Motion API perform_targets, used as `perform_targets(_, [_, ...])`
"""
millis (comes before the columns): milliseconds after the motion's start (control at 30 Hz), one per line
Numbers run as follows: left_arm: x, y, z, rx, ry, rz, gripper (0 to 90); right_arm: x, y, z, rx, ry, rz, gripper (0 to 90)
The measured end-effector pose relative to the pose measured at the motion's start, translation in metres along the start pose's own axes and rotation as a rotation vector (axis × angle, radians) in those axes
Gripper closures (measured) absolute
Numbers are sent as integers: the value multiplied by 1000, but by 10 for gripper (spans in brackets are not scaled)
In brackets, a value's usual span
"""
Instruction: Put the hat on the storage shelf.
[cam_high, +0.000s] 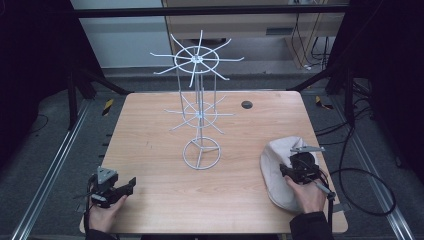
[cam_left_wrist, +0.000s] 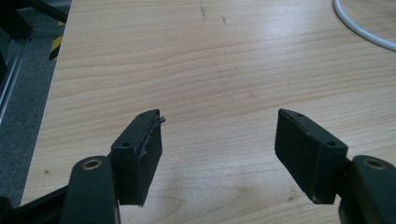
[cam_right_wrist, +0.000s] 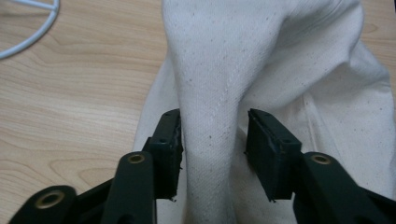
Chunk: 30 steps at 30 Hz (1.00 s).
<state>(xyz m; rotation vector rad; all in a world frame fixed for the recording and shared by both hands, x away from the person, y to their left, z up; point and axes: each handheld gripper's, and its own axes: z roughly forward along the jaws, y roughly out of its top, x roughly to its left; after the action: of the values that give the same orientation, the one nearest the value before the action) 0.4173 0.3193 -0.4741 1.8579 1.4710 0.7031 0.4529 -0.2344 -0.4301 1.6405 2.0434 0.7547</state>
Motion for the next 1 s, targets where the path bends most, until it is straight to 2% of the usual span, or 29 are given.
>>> perform_targets(67, [0,0,0,0,1,0,319,0,0,1,7,-3,-2,644])
perform_targets(167, [0,0,0,-1,0,-2,319,0,-1,3,31,-12,7,750])
perform_targets(267, [0,0,0,-1,1,-3,319,0,-1,3,36,-15,3,794])
perform_targets(300, [0,0,0,0,1,-2,319,1,-2,4,44,-12,3,838])
perform_targets(500, [0,0,-1,-1,-2,0,319,1,-2,1,32,-18,-1,876])
perform_targets(800, [-1,0,-1,1,-3,1,320,0,-1,-10,-35,-26,-27,879])
perform_targets(900, [-1,0,-1,2,-4,1,320,-1,0,-18,-91,-7,-32,880])
perform_targets(967, [-1,0,-1,2,-4,1,320,0,0,-20,-104,-4,-27,879])
perform_targets(1000, [-1,0,-1,1,-4,0,320,-1,1,-25,-135,4,-32,880])
